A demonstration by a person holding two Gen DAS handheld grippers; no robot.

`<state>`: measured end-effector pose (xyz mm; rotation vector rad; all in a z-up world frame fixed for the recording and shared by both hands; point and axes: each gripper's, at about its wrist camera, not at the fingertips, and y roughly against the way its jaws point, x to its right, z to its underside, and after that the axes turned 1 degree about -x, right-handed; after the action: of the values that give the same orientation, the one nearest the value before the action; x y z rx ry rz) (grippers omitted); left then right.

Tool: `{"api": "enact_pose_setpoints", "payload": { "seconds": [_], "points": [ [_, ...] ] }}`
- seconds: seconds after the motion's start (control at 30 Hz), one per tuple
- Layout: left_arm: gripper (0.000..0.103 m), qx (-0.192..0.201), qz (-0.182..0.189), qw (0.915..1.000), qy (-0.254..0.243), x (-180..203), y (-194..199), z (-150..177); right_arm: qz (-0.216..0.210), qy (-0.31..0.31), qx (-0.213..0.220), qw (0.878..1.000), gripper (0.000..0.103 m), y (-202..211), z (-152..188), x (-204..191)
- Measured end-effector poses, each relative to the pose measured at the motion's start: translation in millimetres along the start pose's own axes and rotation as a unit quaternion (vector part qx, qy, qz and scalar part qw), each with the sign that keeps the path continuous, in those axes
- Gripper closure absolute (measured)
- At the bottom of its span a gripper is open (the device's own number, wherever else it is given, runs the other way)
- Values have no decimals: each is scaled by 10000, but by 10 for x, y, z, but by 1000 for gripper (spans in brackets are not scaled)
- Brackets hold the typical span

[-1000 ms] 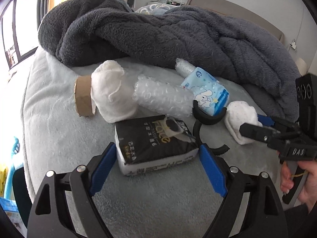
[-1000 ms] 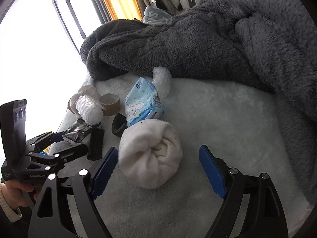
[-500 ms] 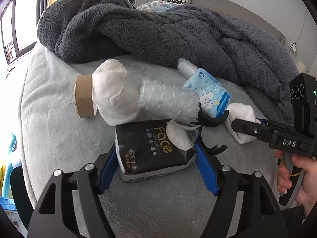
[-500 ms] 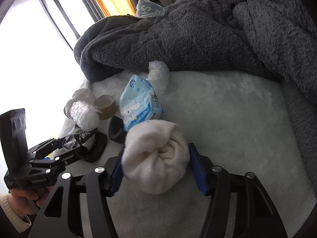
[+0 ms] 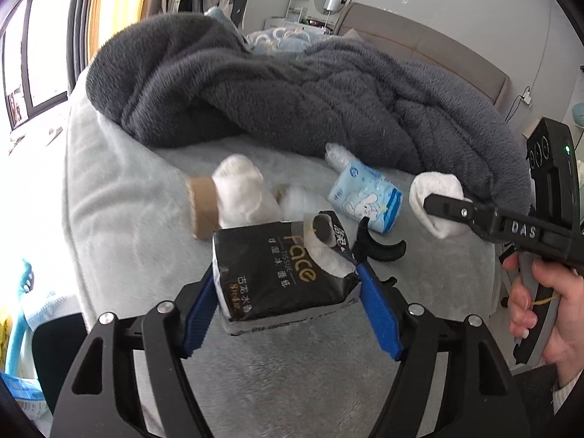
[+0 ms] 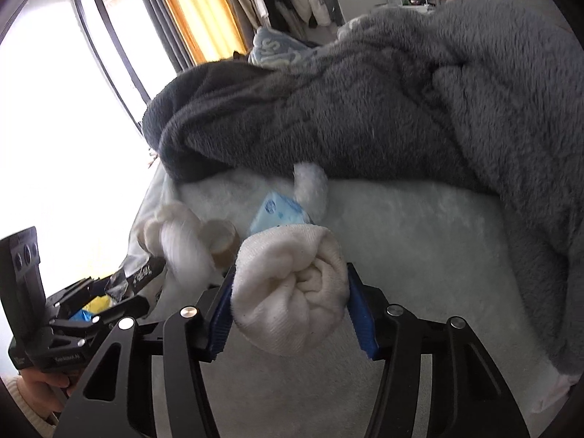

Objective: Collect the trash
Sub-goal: 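Carry the tissue pack and rolled towel with both tools over the teal bin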

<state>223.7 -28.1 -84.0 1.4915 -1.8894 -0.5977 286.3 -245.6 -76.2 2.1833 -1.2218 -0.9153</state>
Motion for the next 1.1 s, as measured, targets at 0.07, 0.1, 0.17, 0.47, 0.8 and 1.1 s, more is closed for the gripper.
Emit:
{"api": "enact_pose_setpoints", "payload": {
  "seconds": [0.07, 0.1, 0.17, 0.47, 0.8, 1.1],
  "points": [
    [28, 78, -37, 10000, -23, -35, 63, -10, -46, -5, 50, 10000, 46, -17, -39, -62],
    [28, 118, -49, 9999, -21, -63, 101, -12, -70, 19, 64, 10000, 46, -39, -61, -112],
    [28, 181, -59, 9998, -5, -113, 164, -9, -119, 108, 67, 9998, 46, -87, -102, -235],
    [28, 442, -347, 9980, 287, -506, 420, -40, -470, 768, 88, 9959, 47, -332, -239, -986],
    [27, 351, -802, 9943, 605, -1117, 587, 98, -799, 1286, 11, 9885, 47, -571, -221, -1775],
    [27, -160, -1214, 9875, 990, -1717, 558, 370, -1093, 1463, -115, 9831, 47, -832, -230, -2307]
  ]
}}
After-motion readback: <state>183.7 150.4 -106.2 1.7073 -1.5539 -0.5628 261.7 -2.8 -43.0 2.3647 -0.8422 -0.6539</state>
